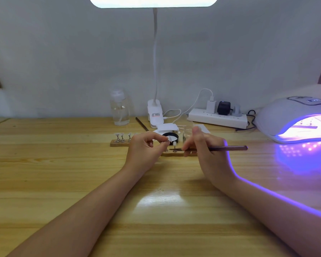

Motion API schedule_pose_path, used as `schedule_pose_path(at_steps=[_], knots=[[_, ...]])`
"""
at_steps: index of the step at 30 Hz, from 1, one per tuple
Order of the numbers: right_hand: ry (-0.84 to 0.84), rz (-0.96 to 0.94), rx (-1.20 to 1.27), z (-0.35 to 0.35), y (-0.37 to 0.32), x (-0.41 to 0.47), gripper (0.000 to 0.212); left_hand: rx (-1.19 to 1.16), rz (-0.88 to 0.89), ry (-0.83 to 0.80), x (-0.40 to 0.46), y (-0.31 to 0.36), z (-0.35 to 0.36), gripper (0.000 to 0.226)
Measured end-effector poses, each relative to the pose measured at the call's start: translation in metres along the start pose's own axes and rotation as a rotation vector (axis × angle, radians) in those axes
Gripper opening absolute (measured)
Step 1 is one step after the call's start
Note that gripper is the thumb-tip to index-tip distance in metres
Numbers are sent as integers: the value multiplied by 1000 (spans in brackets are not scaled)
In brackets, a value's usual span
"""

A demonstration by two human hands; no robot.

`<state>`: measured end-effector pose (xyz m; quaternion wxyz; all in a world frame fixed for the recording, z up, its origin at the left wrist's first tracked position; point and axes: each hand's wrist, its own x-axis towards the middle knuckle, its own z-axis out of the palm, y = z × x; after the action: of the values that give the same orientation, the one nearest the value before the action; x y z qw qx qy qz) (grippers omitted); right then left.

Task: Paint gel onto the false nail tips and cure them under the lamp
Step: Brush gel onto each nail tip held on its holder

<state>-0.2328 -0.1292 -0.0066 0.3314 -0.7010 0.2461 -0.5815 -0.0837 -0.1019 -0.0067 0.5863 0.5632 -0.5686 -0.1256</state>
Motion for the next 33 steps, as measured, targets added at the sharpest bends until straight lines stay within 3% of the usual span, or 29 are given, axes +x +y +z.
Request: schedule_pose_path(at_steps=[5,10,15,19,25,29,33], knots=[[-23,-109,-149,-2,2,-1,32,-5,14,-7,0,0,0,25],[-8,-16,17,2,4,-4,41,-1,19,-6,0,-1,-1,20],[-16,-76,-97,0,5,-1,33,-16,23,-16,0,0,-1,10],[-7,2,24,2,7,-4,42,-14,18,-20,-1,1,-1,11],[-14,-26,-74,0,7,0,33,-8,10,-19,0,0,-1,13],[-33,69,74,3,7,-3,44,2,22,-16,0,-1,0,13],[0,-12,3,0,6,-1,35,7,39,-17,0,-1,0,18]])
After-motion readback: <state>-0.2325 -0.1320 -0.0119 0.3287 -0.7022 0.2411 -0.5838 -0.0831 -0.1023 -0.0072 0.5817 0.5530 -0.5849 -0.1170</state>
